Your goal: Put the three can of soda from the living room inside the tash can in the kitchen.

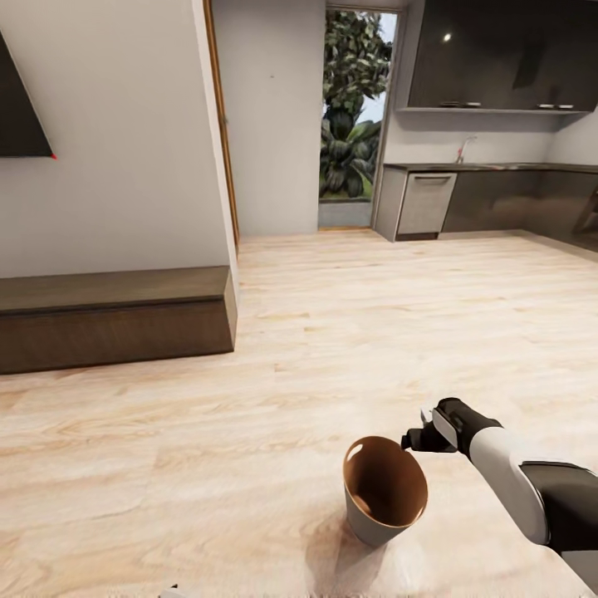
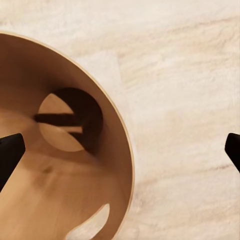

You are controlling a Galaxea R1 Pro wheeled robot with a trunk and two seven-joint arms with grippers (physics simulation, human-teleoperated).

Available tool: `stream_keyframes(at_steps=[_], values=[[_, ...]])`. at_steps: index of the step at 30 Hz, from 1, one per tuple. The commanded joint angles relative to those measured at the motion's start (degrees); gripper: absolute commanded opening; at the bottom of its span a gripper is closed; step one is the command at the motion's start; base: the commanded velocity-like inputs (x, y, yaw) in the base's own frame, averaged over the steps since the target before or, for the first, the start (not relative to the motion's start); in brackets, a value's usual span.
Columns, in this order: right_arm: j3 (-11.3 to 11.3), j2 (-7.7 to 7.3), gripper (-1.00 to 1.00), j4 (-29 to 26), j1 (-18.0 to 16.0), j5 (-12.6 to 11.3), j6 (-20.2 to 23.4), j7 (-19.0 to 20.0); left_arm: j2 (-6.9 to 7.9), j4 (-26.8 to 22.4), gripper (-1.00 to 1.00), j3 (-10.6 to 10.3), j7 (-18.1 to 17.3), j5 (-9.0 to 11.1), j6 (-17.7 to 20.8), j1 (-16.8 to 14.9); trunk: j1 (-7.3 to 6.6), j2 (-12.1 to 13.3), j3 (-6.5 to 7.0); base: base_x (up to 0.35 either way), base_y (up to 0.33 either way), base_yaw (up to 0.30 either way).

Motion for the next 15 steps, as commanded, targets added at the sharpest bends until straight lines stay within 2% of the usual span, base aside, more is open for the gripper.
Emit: stream_keyframes(at_steps=[1, 10, 15], values=[[0.00, 0.01, 1.00, 0.00, 0.00, 0.00, 0.00, 0.00, -0.01, 0.00, 1.00, -0.01, 0.02, 0.00, 0.00, 0.00, 0.02, -0.02, -0.23, 0.000, 0.000, 0.000], [0.01, 0.02, 1.00, 0.08, 0.03, 0.00, -0.01, 0.00, 0.00, 0.03, 1.00, -0.03, 0.00, 0.00, 0.00, 0.00, 0.25, -0.14, -2.22, 0.000, 0.000, 0.000], [0.01, 0.10, 1.00, 0.09, 0.01, -0.07, -0.06, 0.00, 0.04, 0.01, 1.00, -0.07, 0.00, 0.08, -0.05, 0.00, 0.25, -0.14, -2.22, 0.000, 0.000, 0.000]])
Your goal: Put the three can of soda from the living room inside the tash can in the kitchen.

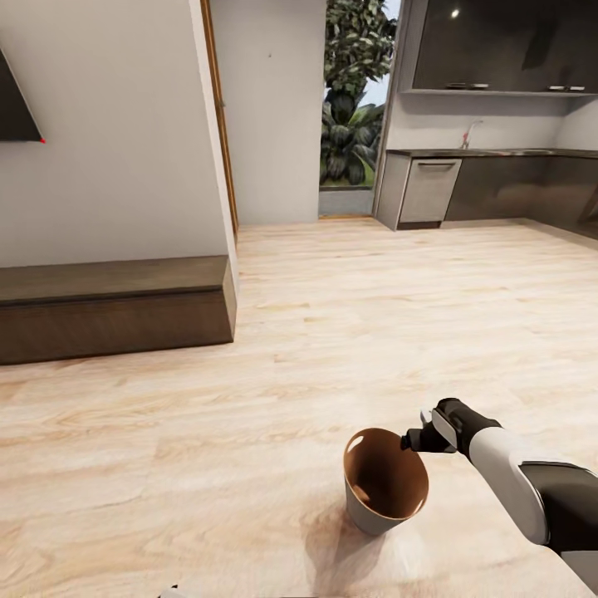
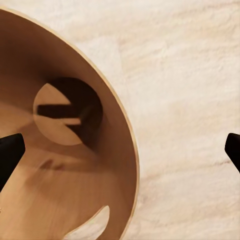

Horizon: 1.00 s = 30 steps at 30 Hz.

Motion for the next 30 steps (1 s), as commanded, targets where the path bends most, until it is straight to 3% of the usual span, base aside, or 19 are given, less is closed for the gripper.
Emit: stream_keyframes(at_steps=[1, 21, 27, 30], values=[[0.00, -0.03, 1.00, 0.00, 0.01, -0.01, -0.02, 0.00, 0.01, 0.00, 1.00, -0.02, 0.00, 0.04, -0.01, 0.00, 0.00, 0.00, 0.00, 0.000, 0.000, 0.000], [0.00, 0.01, 1.00, 0.00, 0.14, 0.05, -0.05, 0.00, -0.07, 0.05, 1.00, -0.01, 0.00, -0.15, -0.03, 0.00, 0.49, -0.25, -4.21, 0.000, 0.000, 0.000], [0.00, 0.07, 1.00, 0.00, 0.22, 0.06, -0.05, 0.00, -0.11, 0.08, 1.00, -0.04, -0.01, -0.16, -0.11, 0.00, 0.49, -0.25, -4.21, 0.000, 0.000, 0.000], [0.03, 0.10, 1.00, 0.00, 0.21, 0.07, -0.09, 0.03, -0.12, 0.08, 1.00, -0.05, -0.03, -0.16, -0.08, 0.00, 0.57, -0.29, -4.87, 0.000, 0.000, 0.000]])
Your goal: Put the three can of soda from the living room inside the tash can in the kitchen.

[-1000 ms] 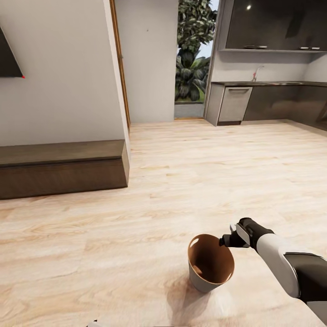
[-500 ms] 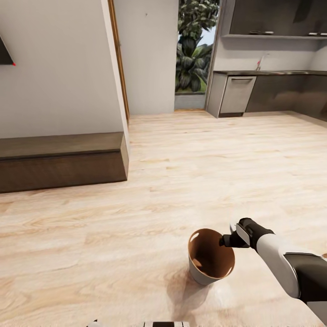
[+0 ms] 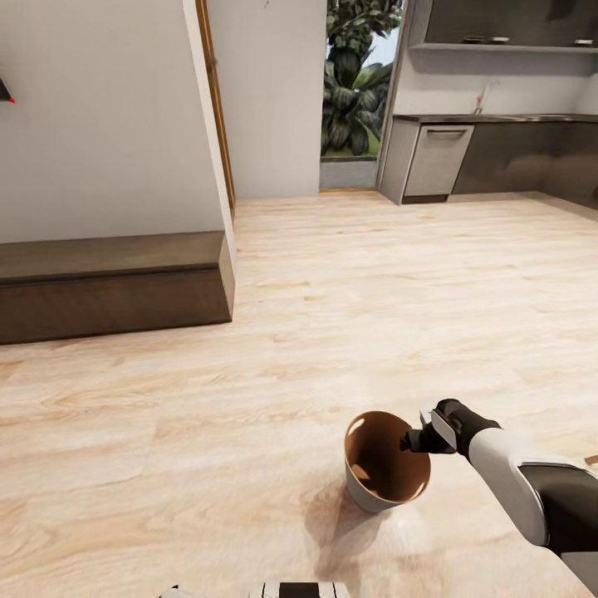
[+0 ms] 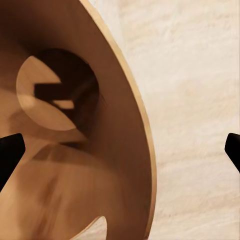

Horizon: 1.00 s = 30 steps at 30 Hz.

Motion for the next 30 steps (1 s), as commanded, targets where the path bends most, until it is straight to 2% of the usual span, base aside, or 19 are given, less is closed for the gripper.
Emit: stream_keyframes(at_steps=[1, 7, 14, 15, 30], values=[[-0.01, 0.10, 1.00, -0.02, 0.01, 0.00, -0.02, -0.01, 0.00, 0.00, 1.00, 0.00, 0.00, 0.00, 0.01, 0.00, 0.02, -0.02, -0.23, 0.000, 0.000, 0.000], [0.05, 0.43, 1.00, -0.02, 0.03, 0.00, -0.03, 0.00, 0.00, 0.00, 1.00, 0.00, -0.02, 0.00, 0.04, 0.00, 0.18, -0.10, -1.56, 0.000, 0.000, 0.000], [0.29, 0.44, 1.00, 0.00, 0.11, 0.00, -0.20, -0.03, 0.05, 0.00, 1.00, -0.05, 0.00, 0.09, -0.03, 0.00, 0.18, -0.10, -1.56, 0.000, 0.000, 0.000], [0.30, 0.44, -1.00, 0.00, 0.11, 0.00, -0.31, -0.03, 0.05, 0.00, 1.00, -0.06, -0.01, 0.12, -0.04, 0.00, 0.18, -0.10, -1.56, 0.000, 0.000, 0.000], [0.32, 0.42, -1.00, -0.08, 0.56, -0.03, -1.22, 0.23, 0.11, 0.00, 1.00, -0.18, -0.06, 0.27, -0.14, 0.00, 0.18, -0.10, -1.56, 0.000, 0.000, 0.000]])
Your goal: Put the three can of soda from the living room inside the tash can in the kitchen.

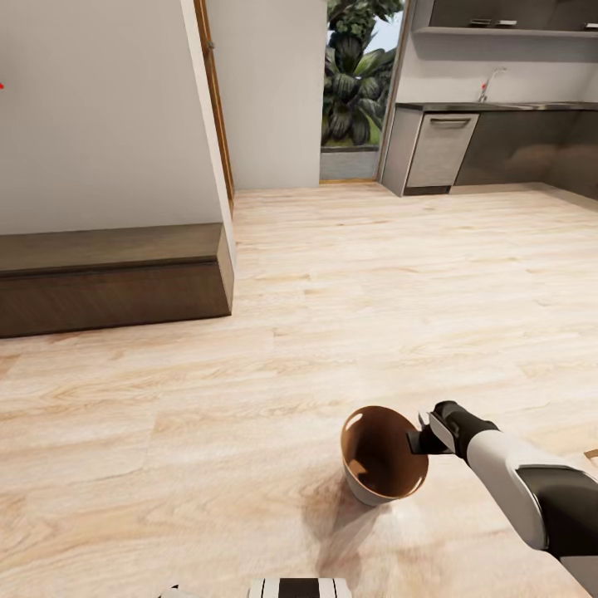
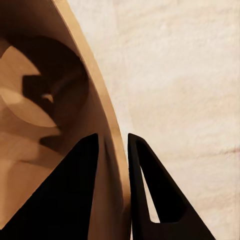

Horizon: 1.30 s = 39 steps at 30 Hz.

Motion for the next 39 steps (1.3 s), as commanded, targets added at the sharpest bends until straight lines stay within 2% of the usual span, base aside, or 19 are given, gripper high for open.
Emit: stream_keyframes(at_steps=[1, 5, 9, 12, 18, 26, 33, 39], values=[[-1.31, 0.03, -1.00, 0.04, 0.16, -1.81, -0.60, 0.45, 0.01, 0.01, 1.00, 0.02, 0.00, -0.02, 0.00, -0.01, 0.02, 0.01, -0.01, 0.000, 0.000, 0.000], [-1.24, 0.04, -1.00, -0.25, 1.18, -1.88, -3.45, 0.79, 0.03, 0.01, 1.00, 0.06, 0.00, -0.09, 0.02, -0.01, 0.02, 0.01, -0.01, 0.000, 0.000, 0.000], [-1.36, -0.02, -1.00, -0.39, 1.52, -1.94, -4.21, 0.98, 0.00, 0.01, 1.00, 0.20, 0.05, -0.09, 0.05, -0.01, 0.02, 0.01, -0.01, 0.000, 0.000, 0.000], [-1.40, -0.03, -1.00, -0.41, 1.62, -1.98, -4.39, 1.04, -0.10, 0.01, 1.00, 0.29, 0.16, -0.05, 0.21, -0.01, -0.06, 0.05, 0.65, 0.000, 0.000, 0.000], [-1.34, 0.04, -1.00, -0.23, 1.66, -2.00, -4.48, 1.07, -0.23, -0.01, 1.00, 0.34, 0.19, -0.07, 3.03, -0.90, -0.22, 0.13, 1.98, 0.000, 0.000, 0.000], [-1.33, 0.12, -1.00, 0.04, 1.69, -2.09, -4.48, 1.07, -0.26, 0.01, 1.00, 0.34, 0.19, -0.25, 3.41, -1.13, -0.42, 0.24, 3.75, 0.000, 0.000, 0.000], [-1.37, 0.06, -1.00, -0.64, 3.71, -2.01, -4.75, 0.97, -0.24, 0.07, 1.00, 0.34, 0.26, -0.26, 3.73, -1.33, -0.60, 0.33, 5.30, 0.000, 0.000, 0.000], [-1.41, 0.05, -1.00, -0.66, 5.66, -2.07, -9.33, 0.91, -0.23, 0.09, 1.00, 0.34, 0.58, -0.26, 5.93, -1.66, -0.76, 0.41, 6.63, 0.000, 0.000, 0.000]])
